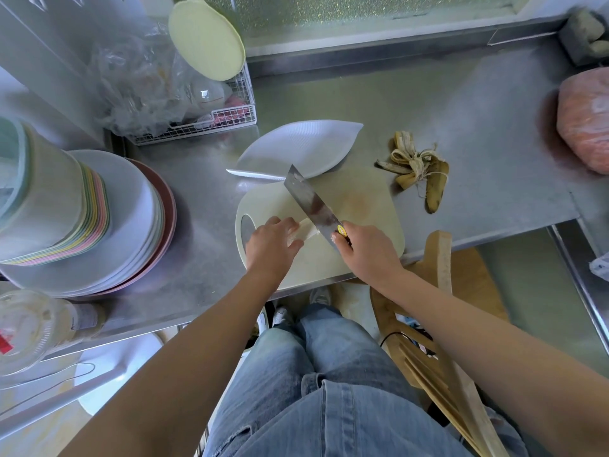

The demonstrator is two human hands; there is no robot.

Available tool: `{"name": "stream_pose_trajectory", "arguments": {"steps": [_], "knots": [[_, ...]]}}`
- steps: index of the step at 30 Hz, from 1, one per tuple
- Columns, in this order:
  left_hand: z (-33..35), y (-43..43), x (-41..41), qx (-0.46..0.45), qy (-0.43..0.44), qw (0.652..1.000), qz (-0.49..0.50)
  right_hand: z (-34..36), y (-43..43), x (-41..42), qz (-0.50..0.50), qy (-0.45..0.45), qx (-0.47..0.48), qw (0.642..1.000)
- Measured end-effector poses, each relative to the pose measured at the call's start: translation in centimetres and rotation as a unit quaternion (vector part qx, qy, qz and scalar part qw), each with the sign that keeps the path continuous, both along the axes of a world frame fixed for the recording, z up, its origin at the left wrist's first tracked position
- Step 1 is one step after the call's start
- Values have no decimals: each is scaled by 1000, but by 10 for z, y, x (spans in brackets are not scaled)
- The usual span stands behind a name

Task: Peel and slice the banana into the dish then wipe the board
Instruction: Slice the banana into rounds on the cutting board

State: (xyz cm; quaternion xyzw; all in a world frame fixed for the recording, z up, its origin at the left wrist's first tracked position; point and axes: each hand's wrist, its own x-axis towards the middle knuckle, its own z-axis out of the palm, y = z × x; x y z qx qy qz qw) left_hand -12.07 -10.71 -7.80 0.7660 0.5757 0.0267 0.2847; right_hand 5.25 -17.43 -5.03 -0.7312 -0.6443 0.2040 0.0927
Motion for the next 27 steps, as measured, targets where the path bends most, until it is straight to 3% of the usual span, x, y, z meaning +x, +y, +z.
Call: {"name": "stream_pose_trajectory", "arguments": {"steps": [15,27], "knots": [[0,-1,2,-2,1,1000,9,-16,0,-13,-7,-48,-52,998],[1,-14,-11,13,5,1000,19,4,1,-7,-9,-27,8,1000]]}}
